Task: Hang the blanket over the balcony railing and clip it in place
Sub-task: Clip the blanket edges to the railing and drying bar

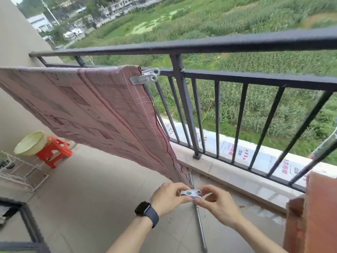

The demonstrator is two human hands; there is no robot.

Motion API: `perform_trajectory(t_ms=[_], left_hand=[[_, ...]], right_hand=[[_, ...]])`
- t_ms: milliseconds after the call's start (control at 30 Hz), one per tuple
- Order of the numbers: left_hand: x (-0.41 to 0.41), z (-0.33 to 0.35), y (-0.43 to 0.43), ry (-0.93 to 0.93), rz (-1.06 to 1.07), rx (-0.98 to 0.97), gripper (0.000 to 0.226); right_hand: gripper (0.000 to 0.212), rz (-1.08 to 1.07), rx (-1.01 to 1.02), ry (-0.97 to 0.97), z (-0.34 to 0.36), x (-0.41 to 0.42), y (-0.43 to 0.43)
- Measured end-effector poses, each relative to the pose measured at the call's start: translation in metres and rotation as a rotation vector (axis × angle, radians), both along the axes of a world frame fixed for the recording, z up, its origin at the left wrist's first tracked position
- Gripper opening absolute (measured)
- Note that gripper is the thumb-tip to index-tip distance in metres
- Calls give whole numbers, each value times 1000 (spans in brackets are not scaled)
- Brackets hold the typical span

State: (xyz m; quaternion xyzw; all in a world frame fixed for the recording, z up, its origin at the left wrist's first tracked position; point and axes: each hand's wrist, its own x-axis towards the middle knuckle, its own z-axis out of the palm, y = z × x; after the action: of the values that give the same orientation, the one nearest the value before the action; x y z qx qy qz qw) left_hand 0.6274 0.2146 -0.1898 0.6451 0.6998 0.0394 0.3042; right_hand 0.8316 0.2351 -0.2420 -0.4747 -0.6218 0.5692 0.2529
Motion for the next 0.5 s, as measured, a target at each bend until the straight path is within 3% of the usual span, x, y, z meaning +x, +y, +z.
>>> perform_trajectory(t_ms=[133,200,367,433,500], left_hand=[[-7,-18,43,578,-512,254,37],[-9,-33,73,801,-722,283,39],[-8,-92,139,1283,-950,-36,49],[-7,-118,155,1342,-901,-121,46],[-3,-139,165,1268,-846,-201,39]], right_hand=[[23,-134,15,-91,-25,3,8],[24,-208,-6,-113,-47,2,13],[25,-359,-48,-147,-115,-10,14],[28,-404,-83,-145,-149,-18,9],[38,-416,-121,-148,-182,-27,5]])
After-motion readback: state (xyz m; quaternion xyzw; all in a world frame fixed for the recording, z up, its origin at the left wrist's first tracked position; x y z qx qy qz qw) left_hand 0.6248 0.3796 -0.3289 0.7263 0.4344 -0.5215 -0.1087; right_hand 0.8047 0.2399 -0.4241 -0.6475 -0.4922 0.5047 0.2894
